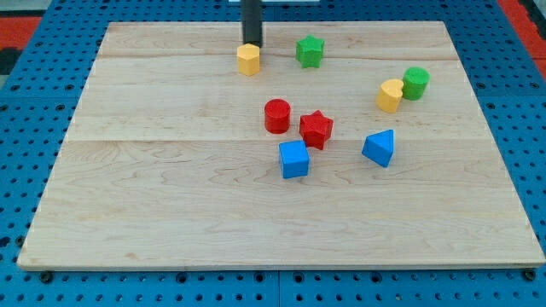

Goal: Separate all the group of blocks

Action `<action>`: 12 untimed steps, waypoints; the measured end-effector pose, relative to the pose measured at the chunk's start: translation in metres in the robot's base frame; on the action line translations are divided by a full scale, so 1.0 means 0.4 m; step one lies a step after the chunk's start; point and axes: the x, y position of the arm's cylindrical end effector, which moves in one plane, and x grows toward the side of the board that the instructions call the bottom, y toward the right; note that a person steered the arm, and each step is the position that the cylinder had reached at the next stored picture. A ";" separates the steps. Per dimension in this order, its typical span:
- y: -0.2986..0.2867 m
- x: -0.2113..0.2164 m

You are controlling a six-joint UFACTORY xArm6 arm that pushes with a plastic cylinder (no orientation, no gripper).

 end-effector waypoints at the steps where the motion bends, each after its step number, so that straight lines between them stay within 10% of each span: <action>1: 0.047 0.127; 2: 0.148 0.158; 4: -0.206 0.206; 8: 0.263 0.266; 9: 0.251 0.450; 11: 0.007 0.438; 12: 0.148 0.479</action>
